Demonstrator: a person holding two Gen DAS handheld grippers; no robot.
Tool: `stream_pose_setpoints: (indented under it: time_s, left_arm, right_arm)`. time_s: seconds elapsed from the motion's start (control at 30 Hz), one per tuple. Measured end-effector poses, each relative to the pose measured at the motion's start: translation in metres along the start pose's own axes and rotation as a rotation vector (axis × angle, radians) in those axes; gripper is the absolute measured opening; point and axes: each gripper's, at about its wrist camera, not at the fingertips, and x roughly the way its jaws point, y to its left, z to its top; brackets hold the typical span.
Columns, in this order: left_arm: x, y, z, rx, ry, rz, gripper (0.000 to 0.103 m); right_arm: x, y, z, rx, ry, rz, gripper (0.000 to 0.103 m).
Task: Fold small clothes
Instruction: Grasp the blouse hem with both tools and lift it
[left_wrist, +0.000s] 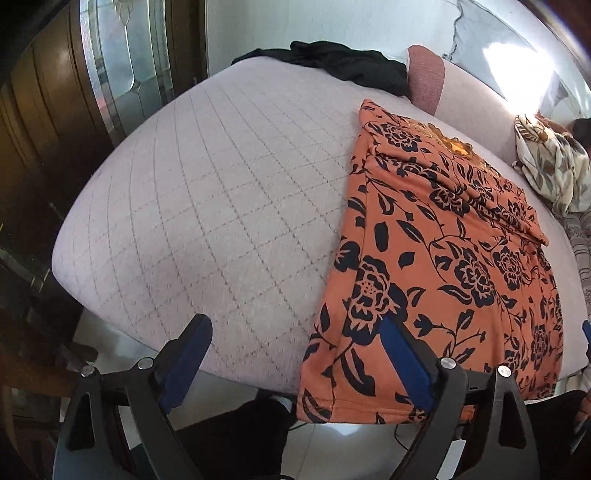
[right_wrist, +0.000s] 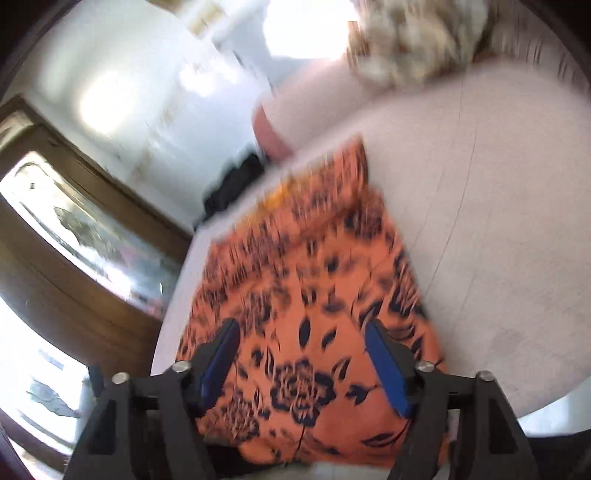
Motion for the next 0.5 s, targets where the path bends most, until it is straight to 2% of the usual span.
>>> stream_pose_setpoints:
  time_s: [0.03, 0.07, 0.1, 0.17, 0.2, 0.27, 0.33, 0.43, 0.47, 0.5]
  left_arm:
    - [0.001, -0.001, -0.001, 0.004, 0.011, -0.008, 0.092]
    - [0.002, -0.002, -0.002, 0.013, 0.025, -0.016, 0.092]
    - [0.004, -0.004, -0.006, 0.032, 0.041, -0.017, 0.092]
    - [0.01, -0.008, -0.013, 0.071, 0.072, -0.004, 0.09]
    - [0.013, -0.009, -0.016, 0.08, 0.083, -0.005, 0.086]
    - [0.018, -0.008, -0.021, 0.067, 0.115, -0.046, 0.051]
    - [0.024, -0.006, -0.025, 0.042, 0.155, -0.095, 0.036]
    - [0.027, -0.006, -0.027, 0.042, 0.158, -0.108, 0.036]
    - [0.026, -0.006, -0.026, 0.041, 0.151, -0.115, 0.041]
    - [0.027, -0.006, -0.024, 0.033, 0.154, -0.128, 0.049]
  right_arm:
    - [-0.008, 0.002, -0.001, -0.019, -0.031, -0.001, 0.077]
    - [-0.012, 0.004, 0.0, -0.028, -0.023, -0.039, 0.08]
    - [-0.01, 0.002, 0.002, -0.021, 0.042, -0.093, 0.08]
    - [0.0, -0.008, 0.003, 0.034, 0.196, -0.126, 0.08]
    - [0.001, -0.016, 0.001, 0.072, 0.218, -0.155, 0.08]
    - [-0.003, -0.026, -0.004, 0.096, 0.226, -0.216, 0.08]
    - [-0.001, -0.033, -0.011, 0.089, 0.282, -0.272, 0.078]
    - [0.01, -0.04, -0.02, 0.085, 0.373, -0.302, 0.066]
    - [0.015, -0.043, -0.024, 0.09, 0.393, -0.308, 0.06]
    - [0.02, -0.045, -0.027, 0.098, 0.412, -0.325, 0.059]
